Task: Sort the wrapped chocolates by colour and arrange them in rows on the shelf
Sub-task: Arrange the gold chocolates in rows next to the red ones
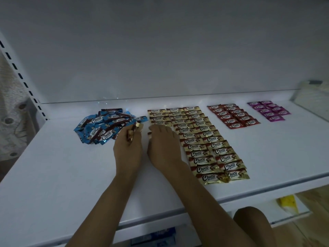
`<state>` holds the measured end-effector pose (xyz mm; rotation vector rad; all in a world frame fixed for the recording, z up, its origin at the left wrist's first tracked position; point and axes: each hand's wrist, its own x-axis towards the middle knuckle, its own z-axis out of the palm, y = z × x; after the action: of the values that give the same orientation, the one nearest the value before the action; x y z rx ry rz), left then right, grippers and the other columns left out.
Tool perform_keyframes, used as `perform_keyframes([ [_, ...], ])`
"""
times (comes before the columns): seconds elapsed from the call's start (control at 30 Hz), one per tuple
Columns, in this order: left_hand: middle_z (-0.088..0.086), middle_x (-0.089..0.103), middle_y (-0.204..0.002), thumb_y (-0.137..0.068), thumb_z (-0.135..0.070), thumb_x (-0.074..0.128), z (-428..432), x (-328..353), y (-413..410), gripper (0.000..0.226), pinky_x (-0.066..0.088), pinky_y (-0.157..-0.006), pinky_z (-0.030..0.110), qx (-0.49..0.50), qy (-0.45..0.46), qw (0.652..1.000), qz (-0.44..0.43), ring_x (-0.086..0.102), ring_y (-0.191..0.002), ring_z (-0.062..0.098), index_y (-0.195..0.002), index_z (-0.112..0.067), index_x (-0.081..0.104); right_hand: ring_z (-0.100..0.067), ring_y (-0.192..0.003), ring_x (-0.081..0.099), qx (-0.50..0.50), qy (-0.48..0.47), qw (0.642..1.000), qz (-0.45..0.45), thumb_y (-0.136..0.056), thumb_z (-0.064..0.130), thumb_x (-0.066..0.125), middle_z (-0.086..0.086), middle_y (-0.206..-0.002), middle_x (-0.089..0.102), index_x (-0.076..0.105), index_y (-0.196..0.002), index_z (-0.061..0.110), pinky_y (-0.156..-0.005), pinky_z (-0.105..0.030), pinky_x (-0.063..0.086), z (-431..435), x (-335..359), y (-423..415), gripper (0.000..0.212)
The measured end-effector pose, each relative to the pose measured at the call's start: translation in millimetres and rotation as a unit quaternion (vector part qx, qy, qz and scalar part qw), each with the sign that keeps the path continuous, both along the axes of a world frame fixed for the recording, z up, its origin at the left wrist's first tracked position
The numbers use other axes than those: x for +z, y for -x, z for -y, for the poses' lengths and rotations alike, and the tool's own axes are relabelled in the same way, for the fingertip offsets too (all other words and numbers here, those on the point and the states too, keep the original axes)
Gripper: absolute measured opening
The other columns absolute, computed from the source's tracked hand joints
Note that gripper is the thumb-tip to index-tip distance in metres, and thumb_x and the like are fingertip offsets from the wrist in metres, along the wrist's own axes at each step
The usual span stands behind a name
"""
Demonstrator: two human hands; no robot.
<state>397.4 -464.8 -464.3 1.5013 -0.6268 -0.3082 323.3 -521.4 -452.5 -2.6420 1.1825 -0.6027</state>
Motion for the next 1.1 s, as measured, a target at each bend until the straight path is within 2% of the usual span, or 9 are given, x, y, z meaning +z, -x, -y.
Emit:
perform_keyframes([
  [0.17, -0.001, 0.066, -0.104, -0.094, -0.020, 0.059, 1, 2, -1, 0.033, 0.054, -0.070, 0.034, 0.002, 0.005, 1.000, 0.012, 0.062, -0.073, 0.010, -0.125, -0.029, 0.053, -0.025, -0.131, 0.038, -0.015, -0.012, 1.000, -0.015, -0.091, 0.023, 0.049, -0.006, -0.134, 0.049, 0.045, -0.131, 0.011, -0.114, -0.040, 0.013, 2, -8, -2, 0.042],
  [0.3, 0.003, 0.069, -0.101, -0.089, -0.020, 0.067, 0, 2, -1, 0.022, 0.055, -0.079, 0.043, -0.007, 0.013, 1.000, 0.016, 0.065, -0.085, 0.026, -0.102, -0.036, 0.060, -0.025, -0.141, 0.024, 0.006, -0.019, 1.000, 0.012, -0.090, 0.019, 0.048, -0.011, -0.145, 0.040, 0.042, -0.135, 0.007, -0.115, -0.038, 0.011, 3, -13, -4, 0.047],
  [0.43, 0.005, 0.068, -0.094, -0.091, -0.019, 0.064, 1, 3, -2, 0.016, 0.046, -0.050, 0.015, -0.013, 0.025, 0.999, 0.020, 0.060, -0.074, 0.019, -0.092, -0.034, 0.060, -0.031, -0.131, 0.041, -0.005, 0.005, 0.998, 0.058, -0.077, 0.028, 0.021, -0.014, -0.137, 0.050, 0.054, -0.127, 0.005, -0.106, -0.042, 0.029, 2, -15, -1, 0.064],
  [0.53, 0.001, 0.068, -0.093, -0.091, -0.019, 0.064, 1, 1, -1, 0.014, 0.045, -0.049, 0.012, -0.015, 0.020, 0.999, 0.022, 0.060, -0.071, 0.015, -0.093, -0.032, 0.060, -0.032, -0.123, 0.048, -0.015, -0.004, 0.999, 0.044, -0.068, 0.035, 0.010, -0.013, -0.128, 0.056, 0.057, -0.123, 0.006, -0.104, -0.044, 0.033, 1, -18, -1, 0.077],
  [0.67, -0.002, 0.067, -0.086, -0.092, -0.018, 0.062, 2, -1, -1, 0.009, 0.045, -0.049, 0.013, -0.017, 0.020, 1.000, 0.018, 0.057, -0.058, 0.004, -0.097, -0.026, 0.063, -0.033, -0.117, 0.051, -0.035, -0.025, 0.998, 0.043, -0.067, 0.037, 0.014, -0.012, -0.122, 0.058, 0.059, -0.118, 0.007, -0.105, -0.048, 0.036, 3, -16, -2, 0.074],
  [0.83, 0.000, 0.061, -0.074, -0.096, -0.011, 0.054, 1, 1, 0, 0.017, 0.046, -0.051, 0.017, -0.013, 0.039, 0.999, -0.025, 0.052, -0.049, 0.002, -0.102, -0.024, 0.062, -0.034, -0.103, 0.058, -0.036, -0.025, 0.996, 0.082, -0.069, 0.031, 0.025, -0.012, -0.107, 0.063, 0.065, -0.104, 0.005, -0.096, -0.048, 0.045, 5, -23, -3, 0.059],
  [0.93, -0.002, 0.060, -0.075, -0.095, -0.011, 0.057, -2, 4, 1, 0.017, 0.047, -0.053, 0.017, -0.025, 0.046, 0.998, -0.021, 0.053, -0.049, 0.002, -0.108, -0.022, 0.059, -0.028, -0.105, 0.056, -0.019, -0.032, 0.990, 0.137, -0.073, 0.027, 0.030, -0.010, -0.109, 0.063, 0.065, -0.105, 0.006, -0.098, -0.040, 0.043, 6, -21, -1, 0.051],
  [1.0, -0.002, 0.060, -0.072, -0.096, -0.013, 0.056, -4, 7, 1, 0.014, 0.047, -0.053, 0.017, -0.046, 0.055, 0.997, -0.016, 0.053, -0.050, 0.004, -0.106, -0.019, 0.062, -0.017, -0.101, 0.057, -0.010, -0.120, 0.951, 0.284, -0.080, 0.019, 0.042, -0.005, -0.107, 0.064, 0.065, -0.105, 0.009, -0.092, -0.031, 0.044, 3, -10, 5, 0.035],
  [1.1, -0.007, 0.060, -0.066, -0.098, -0.011, 0.051, -8, 13, 3, 0.015, 0.042, -0.051, 0.014, -0.092, 0.072, 0.993, -0.012, 0.051, -0.051, 0.004, -0.100, -0.018, 0.065, -0.008, -0.081, 0.063, 0.032, -0.311, 0.819, 0.481, -0.093, 0.010, 0.056, -0.001, -0.090, 0.067, 0.066, -0.099, 0.007, -0.074, -0.021, 0.050, -1, 9, 16, 0.012],
])
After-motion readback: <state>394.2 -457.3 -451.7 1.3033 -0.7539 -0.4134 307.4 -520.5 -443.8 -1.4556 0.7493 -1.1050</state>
